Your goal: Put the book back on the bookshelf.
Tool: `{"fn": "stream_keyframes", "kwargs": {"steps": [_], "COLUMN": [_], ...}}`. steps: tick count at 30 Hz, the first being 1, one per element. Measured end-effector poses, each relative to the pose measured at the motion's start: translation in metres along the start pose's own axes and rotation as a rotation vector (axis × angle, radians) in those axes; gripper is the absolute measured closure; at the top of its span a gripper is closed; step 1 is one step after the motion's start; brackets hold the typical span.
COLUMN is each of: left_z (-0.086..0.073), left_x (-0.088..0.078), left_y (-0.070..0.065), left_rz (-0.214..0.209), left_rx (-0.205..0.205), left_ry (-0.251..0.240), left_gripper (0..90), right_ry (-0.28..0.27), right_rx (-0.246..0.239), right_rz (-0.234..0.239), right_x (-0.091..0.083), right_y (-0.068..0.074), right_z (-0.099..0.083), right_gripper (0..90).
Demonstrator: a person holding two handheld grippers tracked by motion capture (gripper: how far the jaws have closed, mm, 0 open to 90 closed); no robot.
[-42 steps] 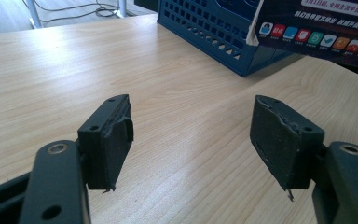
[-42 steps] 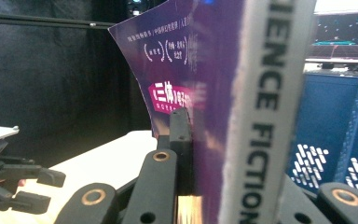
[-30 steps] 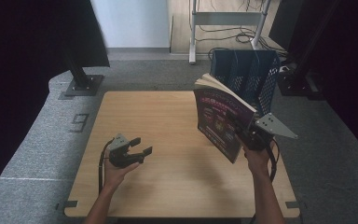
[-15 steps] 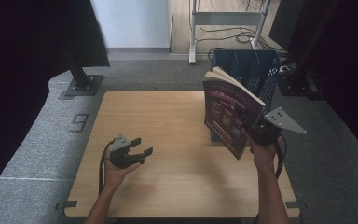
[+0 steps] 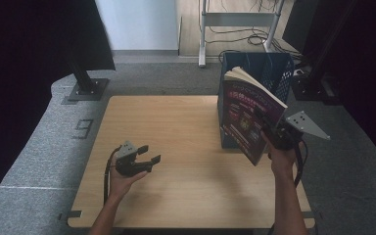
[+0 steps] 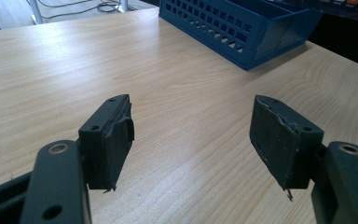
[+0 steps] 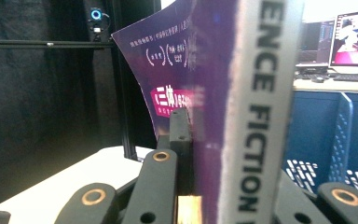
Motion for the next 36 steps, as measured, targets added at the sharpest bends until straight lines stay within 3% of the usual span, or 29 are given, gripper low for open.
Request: {"fn": "stream_keyframes", "kwargs": {"steps": [8,36], "left_z": [-0.001,-0.003], "left_x": [0.002,0.003], "left_y": [-0.001,0.001], "left_rz": [-0.002,-0.006], "left_rx": [0.002,-0.006], "left_ry": [0.011,0.023], "left_gripper": [30.2,29.9], "right_ry": [0.003,0.038], "right_rx": [0.003,0.021], "right_rz": [-0.04,-0.1], "right_x": [-0.002,0.028], "right_y": [-0.011,-0.021], "right_z": [0.0,-0.007], "right_gripper": [81.7,81.7]}}
Point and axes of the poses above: each handheld gripper's, and its own axes: x roughly forward along the jaws, z roughly out of its top, y roughly to its left, the point moved 3 cm from there along x, roughly forward along the jaws, and after that the axes turned 14 degrees about -x, right-handed, at the moved point
